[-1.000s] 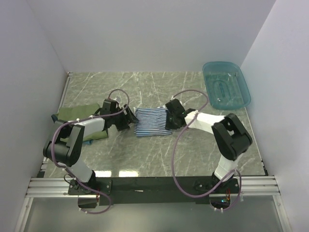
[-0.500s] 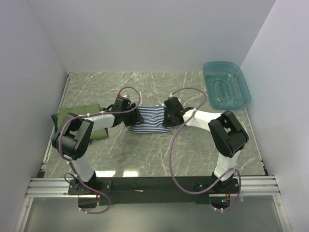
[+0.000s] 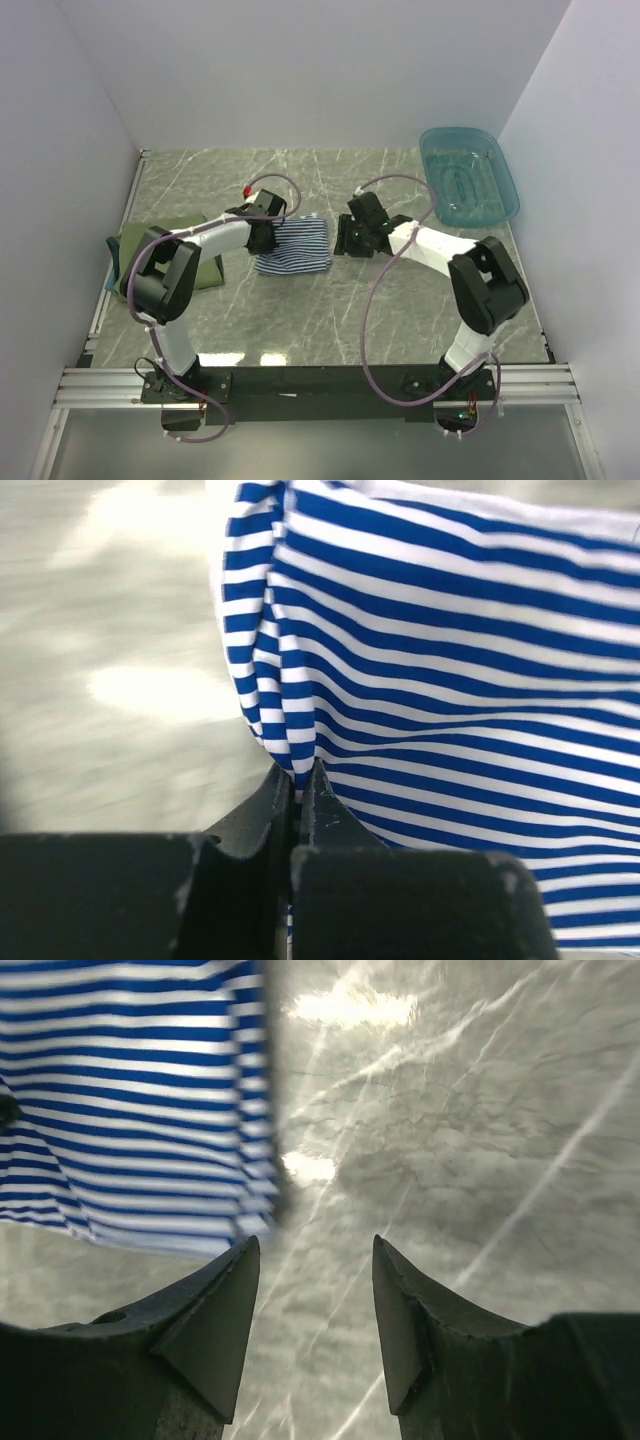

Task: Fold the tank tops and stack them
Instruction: Neatly place the folded tank top to the corner

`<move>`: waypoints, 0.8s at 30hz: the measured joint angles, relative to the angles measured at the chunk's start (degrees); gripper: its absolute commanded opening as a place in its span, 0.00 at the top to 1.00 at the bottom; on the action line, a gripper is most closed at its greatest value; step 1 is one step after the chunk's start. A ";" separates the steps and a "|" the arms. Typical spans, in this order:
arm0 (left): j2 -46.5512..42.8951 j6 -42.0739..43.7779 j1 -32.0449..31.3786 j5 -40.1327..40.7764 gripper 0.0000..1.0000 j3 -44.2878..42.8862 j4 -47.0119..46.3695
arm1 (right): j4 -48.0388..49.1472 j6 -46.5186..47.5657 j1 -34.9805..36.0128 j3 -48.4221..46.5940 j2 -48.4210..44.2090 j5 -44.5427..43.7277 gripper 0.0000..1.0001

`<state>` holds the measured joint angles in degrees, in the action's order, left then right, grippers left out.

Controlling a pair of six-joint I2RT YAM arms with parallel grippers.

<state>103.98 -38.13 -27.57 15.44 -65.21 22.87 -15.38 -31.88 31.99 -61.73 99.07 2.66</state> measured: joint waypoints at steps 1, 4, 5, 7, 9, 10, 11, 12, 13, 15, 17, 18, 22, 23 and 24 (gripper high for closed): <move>-0.39 0.50 0.13 2.08 1.00 -0.35 2.27 | -0.74 0.17 -0.13 -0.24 -1.09 0.09 0.43; -2.75 1.70 0.48 8.44 1.00 -1.09 9.31 | -2.47 0.76 -0.39 -2.14 -4.81 0.66 0.43; -4.00 1.99 0.59 10.25 1.00 -1.33 11.32 | -2.73 0.98 -0.44 -2.95 -5.81 1.07 0.43; -6.75 2.40 0.74 13.62 1.00 -2.01 14.99 | -2.80 1.40 -0.44 -4.31 -7.43 1.84 0.43; -9.97 2.64 1.09 16.55 1.00 -3.08 18.21 | -2.75 1.68 -0.44 -4.74 -8.61 2.60 0.43; -11.30 2.82 1.38 17.75 1.00 -3.65 19.47 | -2.82 1.77 -0.44 -4.74 -9.09 2.89 0.43; -13.07 3.06 1.84 19.02 1.00 -4.24 20.74 | -2.99 1.81 -0.44 -4.74 -9.40 3.13 0.43; -14.45 3.30 2.43 19.87 1.00 -4.57 21.59 | -3.15 1.86 -0.44 -4.74 -9.55 3.39 0.43; -16.13 3.67 3.52 20.81 1.00 -4.87 22.58 | -3.21 1.88 -0.44 -4.72 -9.60 3.63 0.43; -18.78 4.46 5.84 22.16 1.00 -4.94 23.74 | -3.32 1.95 -0.44 -4.68 -9.64 4.24 0.43; -21.55 5.66 9.33 23.39 1.00 -4.94 24.85 | -3.34 1.95 -0.44 -4.63 -9.73 4.55 0.43; -22.60 6.14 10.73 23.74 1.00 -4.90 25.05 | -3.34 1.95 -0.44 -4.61 -9.79 4.63 0.43; -27.12 8.74 17.31 24.50 1.00 -3.19 24.11 | -3.30 1.92 -0.44 -4.57 -9.90 5.27 0.44; -28.00 9.16 18.93 24.48 0.99 -2.27 23.56 | -3.30 1.90 -0.44 -4.55 -9.90 5.44 0.44; -28.57 9.51 20.22 24.41 0.95 -1.31 22.91 | -3.30 1.90 -0.44 -4.50 -9.90 5.55 0.44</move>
<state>75.42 -28.62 -7.35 39.86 -66.52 45.78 -18.68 -29.98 31.55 -66.24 89.17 8.21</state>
